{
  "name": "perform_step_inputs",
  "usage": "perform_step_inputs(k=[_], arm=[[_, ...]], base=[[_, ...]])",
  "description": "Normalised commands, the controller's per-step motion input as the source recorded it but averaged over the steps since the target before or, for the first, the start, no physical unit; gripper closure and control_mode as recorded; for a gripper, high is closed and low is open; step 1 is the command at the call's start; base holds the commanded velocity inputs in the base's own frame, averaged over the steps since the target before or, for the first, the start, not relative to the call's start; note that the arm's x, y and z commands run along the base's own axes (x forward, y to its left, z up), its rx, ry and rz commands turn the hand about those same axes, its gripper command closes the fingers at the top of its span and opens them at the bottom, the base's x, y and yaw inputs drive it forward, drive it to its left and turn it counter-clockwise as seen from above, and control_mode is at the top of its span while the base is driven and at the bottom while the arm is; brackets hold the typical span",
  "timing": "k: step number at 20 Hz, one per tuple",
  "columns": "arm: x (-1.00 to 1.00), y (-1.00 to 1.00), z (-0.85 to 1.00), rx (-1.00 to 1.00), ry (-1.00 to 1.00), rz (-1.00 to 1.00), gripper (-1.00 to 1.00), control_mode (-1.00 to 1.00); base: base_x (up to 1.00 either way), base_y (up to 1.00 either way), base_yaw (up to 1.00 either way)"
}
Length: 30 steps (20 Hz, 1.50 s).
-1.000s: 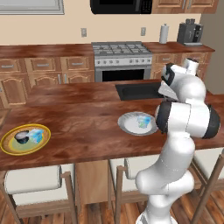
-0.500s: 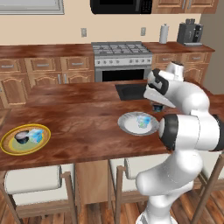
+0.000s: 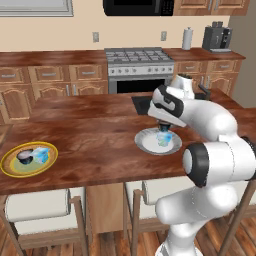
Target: Place two yogurt containers on each plate.
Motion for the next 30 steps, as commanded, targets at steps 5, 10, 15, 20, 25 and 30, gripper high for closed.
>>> perform_step_inputs(k=[5, 10, 15, 20, 25, 30], arm=[[0.0, 0.58, 0.0, 0.0, 0.0, 0.0, 1.0, -1.0], [0.0, 0.57, 0.0, 0.0, 0.0, 0.0, 1.0, -1.0], [0.0, 0.3, -0.05, 0.0, 0.0, 0.0, 1.0, -1.0], [0.0, 0.0, -0.16, 0.0, 0.0, 0.0, 1.0, -1.0], [0.0, 0.0, -0.13, 0.0, 0.0, 0.0, 1.0, -1.0], [0.0, 0.0, -0.13, 0.0, 0.0, 0.0, 1.0, -1.0]], base=[[0.0, 0.0, 0.0], [0.0, 0.0, 0.0], [0.0, 0.0, 0.0], [0.0, 0.0, 0.0], [0.0, 0.0, 0.0], [0.0, 0.0, 0.0]])
